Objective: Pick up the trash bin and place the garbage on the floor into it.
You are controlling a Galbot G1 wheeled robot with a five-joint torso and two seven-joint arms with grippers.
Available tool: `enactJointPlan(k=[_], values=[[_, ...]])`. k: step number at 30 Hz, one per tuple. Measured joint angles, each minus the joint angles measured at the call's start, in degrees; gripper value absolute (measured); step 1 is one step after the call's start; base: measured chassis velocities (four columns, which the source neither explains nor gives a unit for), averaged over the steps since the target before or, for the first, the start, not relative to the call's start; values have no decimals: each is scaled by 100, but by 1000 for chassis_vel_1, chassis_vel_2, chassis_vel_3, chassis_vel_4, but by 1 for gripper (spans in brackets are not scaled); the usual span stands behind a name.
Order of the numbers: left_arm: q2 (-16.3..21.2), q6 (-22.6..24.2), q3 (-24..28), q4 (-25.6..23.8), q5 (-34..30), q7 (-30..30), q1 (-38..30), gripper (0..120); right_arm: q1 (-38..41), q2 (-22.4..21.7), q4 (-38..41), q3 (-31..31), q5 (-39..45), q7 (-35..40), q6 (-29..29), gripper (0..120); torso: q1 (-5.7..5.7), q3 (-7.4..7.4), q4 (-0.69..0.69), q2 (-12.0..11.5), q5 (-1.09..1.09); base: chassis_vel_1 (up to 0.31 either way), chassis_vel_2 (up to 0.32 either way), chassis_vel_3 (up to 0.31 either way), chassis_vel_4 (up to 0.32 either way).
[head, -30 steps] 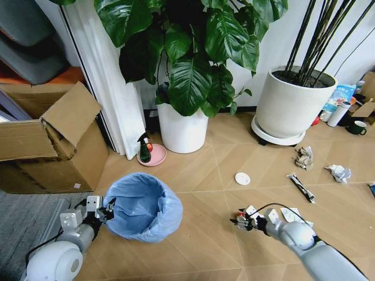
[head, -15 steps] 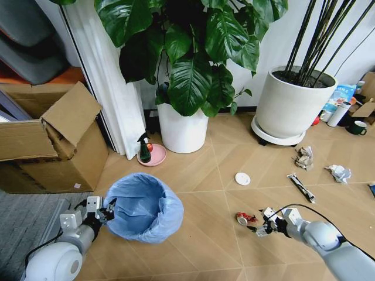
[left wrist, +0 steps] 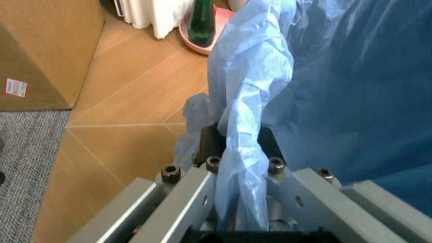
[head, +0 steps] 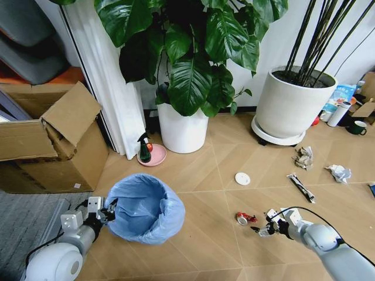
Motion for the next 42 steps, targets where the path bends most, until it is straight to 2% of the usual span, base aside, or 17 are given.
enactJointPlan(k=[5,8,9,12,13,17,19,25,28,30,33,42], values=[[-7,-18,-20,-25,21,14,34,0,144,150,-300,-63,-20,128,87,100,0,0,0,0,0,0,0,0,0],[-40,-23,-10,-26,58,23,44,0,209,210,-432,-98,-20,213,128,88,0,0,0,0,-2,0,0,0,0],[-40,-23,-10,-26,58,23,44,0,209,210,-432,-98,-20,213,128,88,0,0,0,0,-2,0,0,0,0],[-58,-26,14,-26,77,32,45,0,239,250,-492,-115,-22,214,152,75,0,0,0,0,-3,0,0,0,0],[-58,-26,14,-26,77,32,45,0,239,250,-492,-115,-22,214,152,75,0,0,0,0,-3,0,0,0,0],[-59,-31,25,-17,98,42,39,0,291,355,-658,-140,-87,209,233,55,0,0,0,0,-1,0,0,0,0],[-59,-31,25,-17,99,43,39,0,295,366,-667,-144,-91,209,237,52,0,0,0,0,-1,0,0,0,0],[-67,-31,25,-17,103,42,44,0,323,467,-735,-162,-119,225,249,26,0,0,0,0,-3,0,0,0,0],[-63,-31,23,-16,103,42,43,0,329,490,-738,-163,-122,250,249,20,0,0,0,0,-2,0,0,0,0],[-59,-31,22,-10,103,44,39,0,334,512,-740,-163,-123,264,249,9,0,0,0,0,-2,0,0,0,0],[-64,-31,22,-10,104,53,42,0,335,528,-740,-157,-123,268,247,5,0,0,-1,0,-2,0,0,0,0],[-39,-38,-4,-14,114,71,72,0,246,599,-649,-30,-121,323,243,5,0,0,0,0,-1,0,0,0,0]])
